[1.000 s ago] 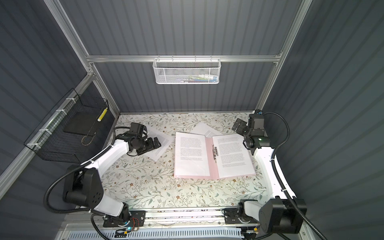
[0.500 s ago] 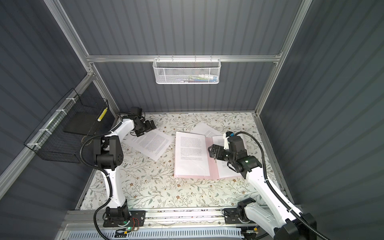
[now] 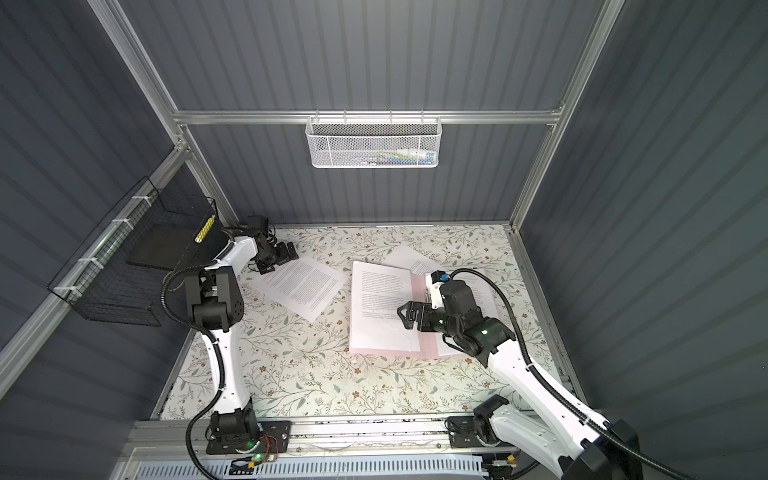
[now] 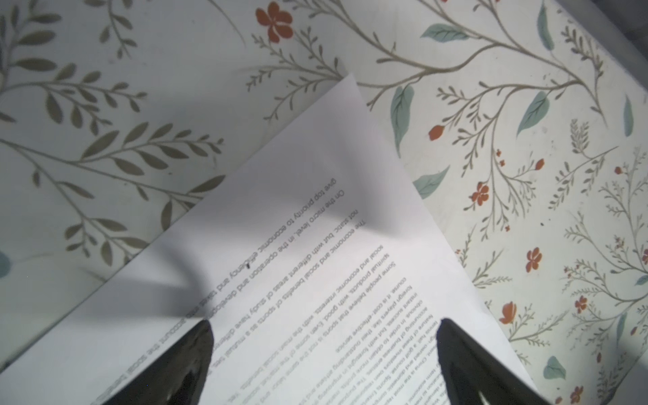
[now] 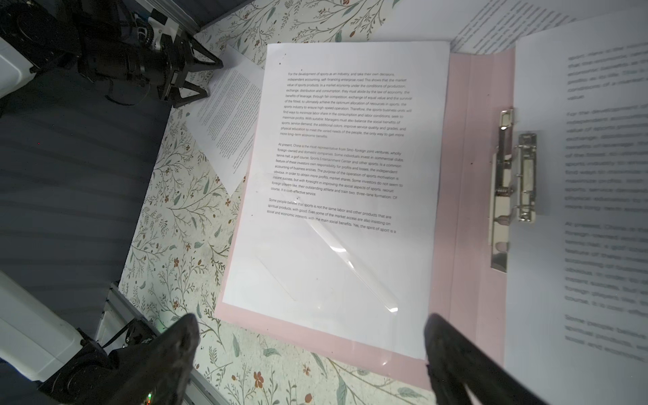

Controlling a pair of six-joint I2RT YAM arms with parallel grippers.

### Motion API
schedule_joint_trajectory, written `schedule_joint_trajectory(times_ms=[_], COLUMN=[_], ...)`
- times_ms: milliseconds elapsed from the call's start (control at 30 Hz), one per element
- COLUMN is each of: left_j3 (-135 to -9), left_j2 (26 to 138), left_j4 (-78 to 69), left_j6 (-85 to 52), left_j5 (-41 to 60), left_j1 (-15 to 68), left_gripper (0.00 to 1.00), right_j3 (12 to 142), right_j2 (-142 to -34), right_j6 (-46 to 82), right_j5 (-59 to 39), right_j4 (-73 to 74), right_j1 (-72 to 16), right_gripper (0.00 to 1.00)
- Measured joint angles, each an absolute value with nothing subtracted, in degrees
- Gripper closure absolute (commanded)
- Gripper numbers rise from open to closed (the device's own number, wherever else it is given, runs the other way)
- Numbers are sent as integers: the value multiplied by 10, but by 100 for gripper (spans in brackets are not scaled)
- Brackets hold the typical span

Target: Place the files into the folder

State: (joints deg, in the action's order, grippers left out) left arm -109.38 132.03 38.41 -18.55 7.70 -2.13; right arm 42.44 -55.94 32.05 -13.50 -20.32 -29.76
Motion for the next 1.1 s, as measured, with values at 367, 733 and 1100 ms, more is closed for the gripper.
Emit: schedule_joint_trajectory(times_ms=[367,733,1100], left_j3=[-965,-588,-506], left_j2=[1248,978,801], left_j4=[370,303,348], left_j6=[-212,-342,-375], left_j5=[50,34,70], left_j1=[-23,-20,60], left_gripper=[0,0,0], right_j3=[429,429,498], right_j2=[-572,-590,-707], right_j6=[322,321,326], right_j5=[-142,-147,-112], right_j4=[-202,-197,-193], right_j1=[-315,-358,-485], right_gripper=[1,1,1])
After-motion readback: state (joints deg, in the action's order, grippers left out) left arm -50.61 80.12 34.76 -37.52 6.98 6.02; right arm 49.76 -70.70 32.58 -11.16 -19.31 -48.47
